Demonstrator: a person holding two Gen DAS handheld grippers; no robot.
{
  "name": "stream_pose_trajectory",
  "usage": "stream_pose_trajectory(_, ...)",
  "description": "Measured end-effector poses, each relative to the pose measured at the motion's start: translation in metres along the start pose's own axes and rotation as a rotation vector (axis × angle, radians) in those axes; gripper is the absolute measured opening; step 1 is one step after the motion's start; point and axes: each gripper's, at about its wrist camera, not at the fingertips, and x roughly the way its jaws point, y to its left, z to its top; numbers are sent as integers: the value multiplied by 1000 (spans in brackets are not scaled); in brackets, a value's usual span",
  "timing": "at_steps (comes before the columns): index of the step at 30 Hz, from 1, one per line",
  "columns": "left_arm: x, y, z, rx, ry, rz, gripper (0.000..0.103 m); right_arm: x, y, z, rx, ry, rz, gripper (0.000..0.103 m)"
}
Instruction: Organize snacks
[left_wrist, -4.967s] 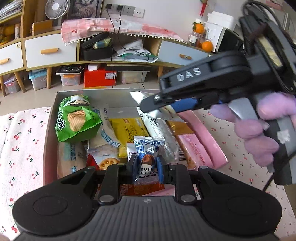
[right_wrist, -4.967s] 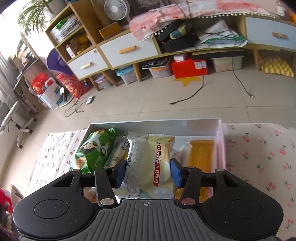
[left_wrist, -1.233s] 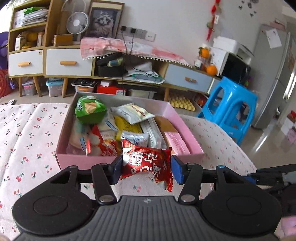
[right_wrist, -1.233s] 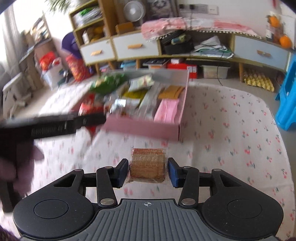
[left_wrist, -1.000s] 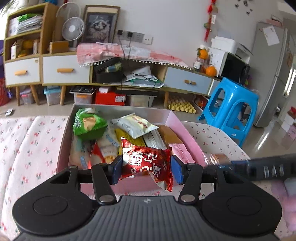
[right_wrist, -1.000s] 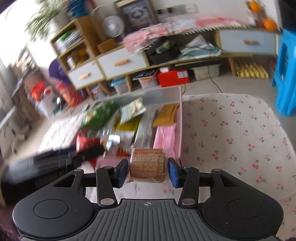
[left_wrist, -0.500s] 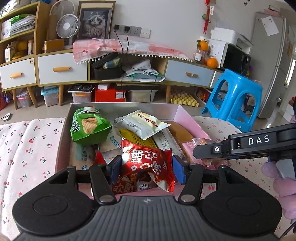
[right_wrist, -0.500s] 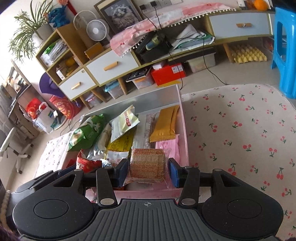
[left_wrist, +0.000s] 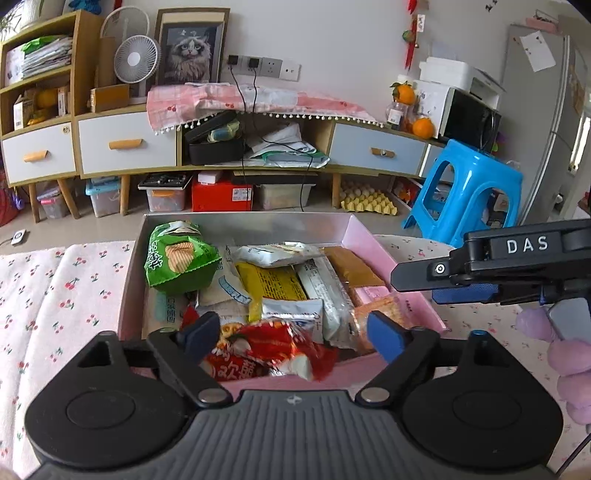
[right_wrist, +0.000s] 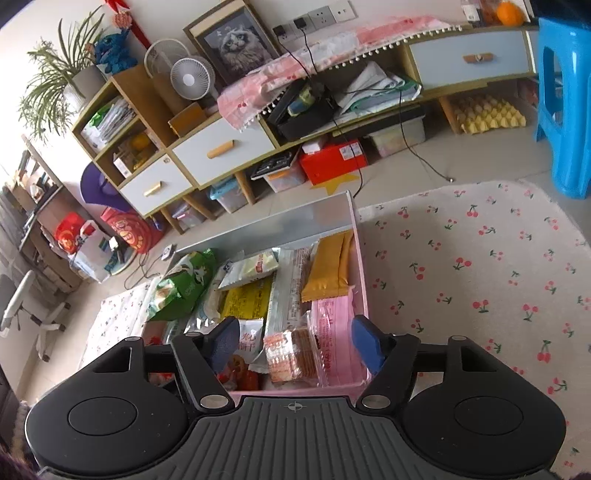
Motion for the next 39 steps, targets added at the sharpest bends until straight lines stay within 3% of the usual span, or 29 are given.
stream_pose_trajectory(6,-27,-7,-4,-20,48,55,97,-28,15,-14,-46,1,-30,79)
stream_pose_trajectory(11,-51,-7,-10,-31,103,129,102,-51,31,-33,-85,19,-77,81)
stream_pose_trajectory(20,-101,4,-30,-131,211,266,103,-82,74,-70,-165,39,-159,86)
stream_pose_trajectory(22,-107,6,-38,-139,225,294,103,-84,80,-79,-176,41,-169,94)
stream_pose_trajectory(27,-109,11,-48,-164,254,327,103,-89,88,-101,-217,18,-195,94)
stream_pose_trajectory(33,-109,4,-49,-160,249,306,103,-85,91,-111,-245,56,-215,95)
stream_pose_trajectory(39,-114,6,-59,-181,258,332,103,-84,91,-121,-283,75,-233,95)
